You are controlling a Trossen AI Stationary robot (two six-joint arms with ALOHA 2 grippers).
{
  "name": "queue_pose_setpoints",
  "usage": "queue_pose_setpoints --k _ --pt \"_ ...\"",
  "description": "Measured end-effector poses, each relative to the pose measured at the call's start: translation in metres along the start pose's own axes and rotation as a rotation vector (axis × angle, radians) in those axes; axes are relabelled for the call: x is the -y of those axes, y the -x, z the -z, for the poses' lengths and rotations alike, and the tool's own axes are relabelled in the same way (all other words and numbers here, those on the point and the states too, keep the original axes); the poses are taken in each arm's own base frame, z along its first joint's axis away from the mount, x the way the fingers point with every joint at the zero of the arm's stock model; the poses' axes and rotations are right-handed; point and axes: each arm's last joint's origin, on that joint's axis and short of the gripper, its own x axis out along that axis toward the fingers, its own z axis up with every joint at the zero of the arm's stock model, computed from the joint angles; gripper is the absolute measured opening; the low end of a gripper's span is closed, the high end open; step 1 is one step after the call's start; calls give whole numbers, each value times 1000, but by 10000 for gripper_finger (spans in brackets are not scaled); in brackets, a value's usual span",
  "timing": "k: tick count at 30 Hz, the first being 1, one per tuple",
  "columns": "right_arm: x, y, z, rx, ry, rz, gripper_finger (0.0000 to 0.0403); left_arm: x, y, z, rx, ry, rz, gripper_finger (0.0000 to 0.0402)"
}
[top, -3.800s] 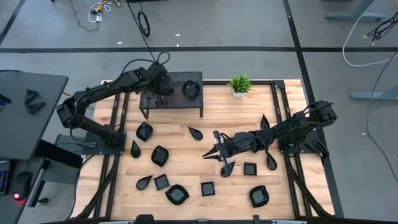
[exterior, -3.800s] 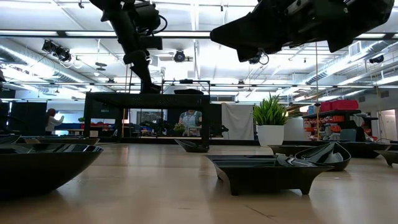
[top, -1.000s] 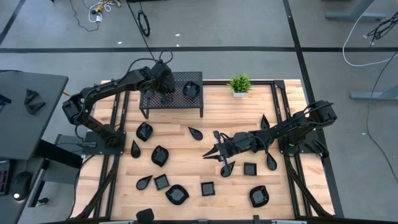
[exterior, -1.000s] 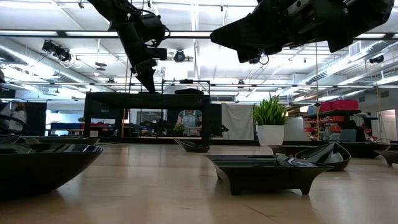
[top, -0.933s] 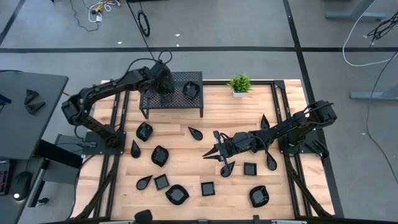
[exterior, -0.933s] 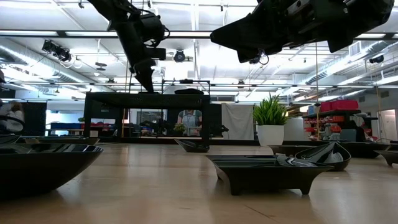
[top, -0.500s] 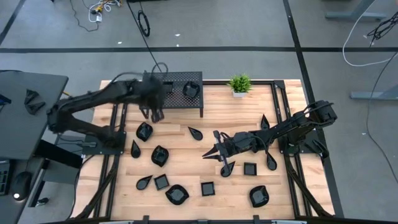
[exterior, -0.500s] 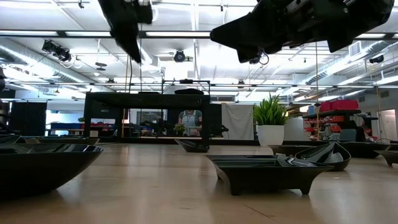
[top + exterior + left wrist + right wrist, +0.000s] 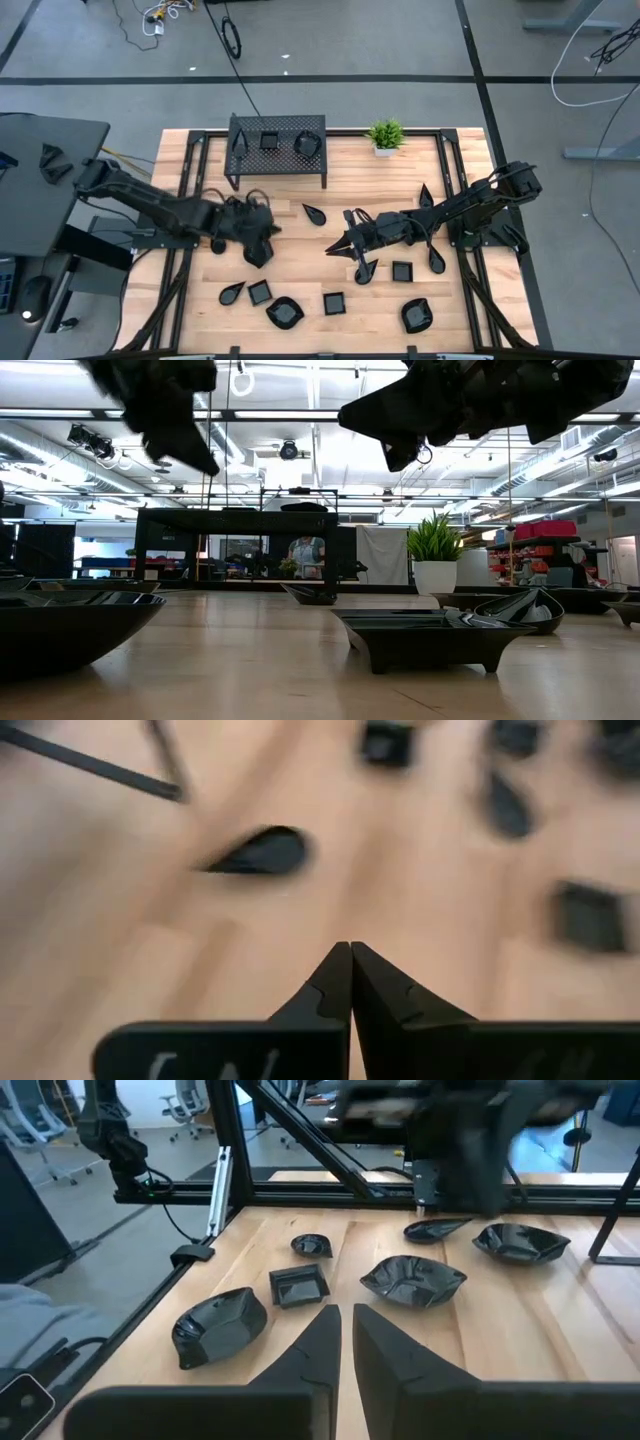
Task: Pick & Place Mini shaped plates
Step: Stack the black drop shaped plate on top of the black drop shaped plates on the shelf
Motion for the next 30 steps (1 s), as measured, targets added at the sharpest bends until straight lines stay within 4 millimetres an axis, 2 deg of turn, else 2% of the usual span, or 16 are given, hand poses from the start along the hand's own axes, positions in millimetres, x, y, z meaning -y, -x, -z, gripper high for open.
queue_pose_setpoints --k 3,5,9,11,14,19,22,26,30 --pt "0 0 0 2 3 0 32 3 -11 24 -23 88 114 7" --pt "0 0 0 3 14 0 32 1 -14 32 -24 97 144 7" --pt "0 0 -1 11 39 1 32 -10 -19 40 11 198 30 13" --pt "2 0 -2 17 48 5 32 -15 -22 36 58 279 -29 27" --pt "4 0 -2 16 50 14 32 -22 -35 34 61 311 -82 66" --pt "10 0 -2 15 46 36 32 -28 -64 33 73 421 -132 148" --pt "12 0 -2 15 45 41 32 -31 -80 30 74 479 -187 184" --pt "12 0 -1 9 49 41 32 -30 -103 23 55 513 -239 197" --pt "12 0 -1 0 51 38 32 -26 -124 13 60 513 -267 186"
